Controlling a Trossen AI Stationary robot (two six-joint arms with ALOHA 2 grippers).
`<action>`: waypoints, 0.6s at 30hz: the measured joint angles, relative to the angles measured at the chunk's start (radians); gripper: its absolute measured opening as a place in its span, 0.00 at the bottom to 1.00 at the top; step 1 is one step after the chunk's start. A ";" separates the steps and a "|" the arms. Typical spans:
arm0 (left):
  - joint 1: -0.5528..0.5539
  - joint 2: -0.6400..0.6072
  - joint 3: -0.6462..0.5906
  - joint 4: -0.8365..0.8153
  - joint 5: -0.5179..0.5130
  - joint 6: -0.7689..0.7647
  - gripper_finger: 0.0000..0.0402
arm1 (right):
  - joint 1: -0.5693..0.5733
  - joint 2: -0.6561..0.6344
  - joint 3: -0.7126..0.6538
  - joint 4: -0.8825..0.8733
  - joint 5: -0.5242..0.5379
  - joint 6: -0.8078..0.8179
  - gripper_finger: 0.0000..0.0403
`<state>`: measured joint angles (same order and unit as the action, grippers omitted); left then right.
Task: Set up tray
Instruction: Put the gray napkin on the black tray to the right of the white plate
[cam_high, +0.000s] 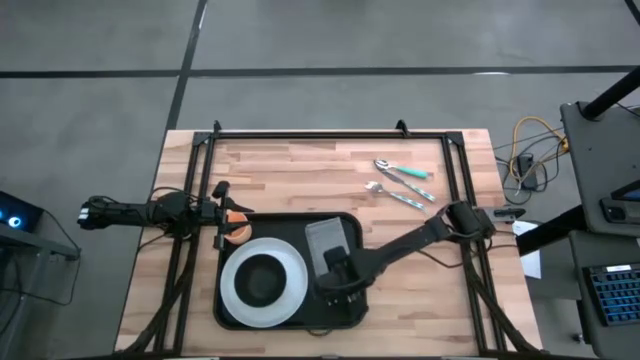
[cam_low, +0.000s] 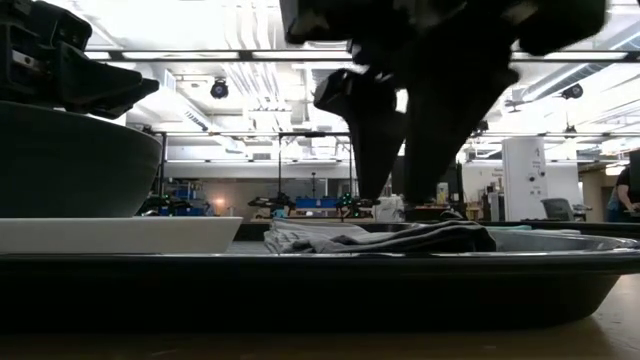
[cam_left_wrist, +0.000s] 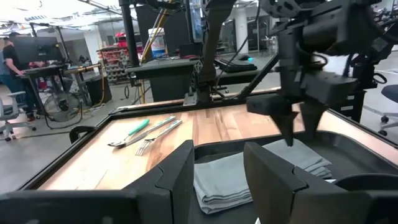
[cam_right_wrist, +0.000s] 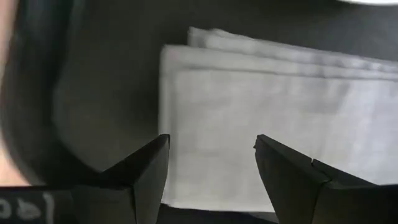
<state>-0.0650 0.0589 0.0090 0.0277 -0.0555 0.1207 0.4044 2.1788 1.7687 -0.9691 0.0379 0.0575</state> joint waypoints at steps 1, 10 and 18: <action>0.000 0.000 0.000 0.000 0.000 0.000 0.30 | 0.008 0.000 0.000 0.009 0.000 0.015 0.56; 0.000 0.000 0.000 -0.001 0.000 0.000 0.30 | 0.069 0.000 -0.080 0.122 0.098 0.063 0.56; 0.000 0.000 0.000 -0.001 0.000 0.000 0.30 | 0.071 -0.001 -0.161 0.184 0.170 0.101 0.56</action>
<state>-0.0647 0.0589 0.0090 0.0265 -0.0559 0.1207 0.4756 2.1782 1.6082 -0.7856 0.2077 0.1581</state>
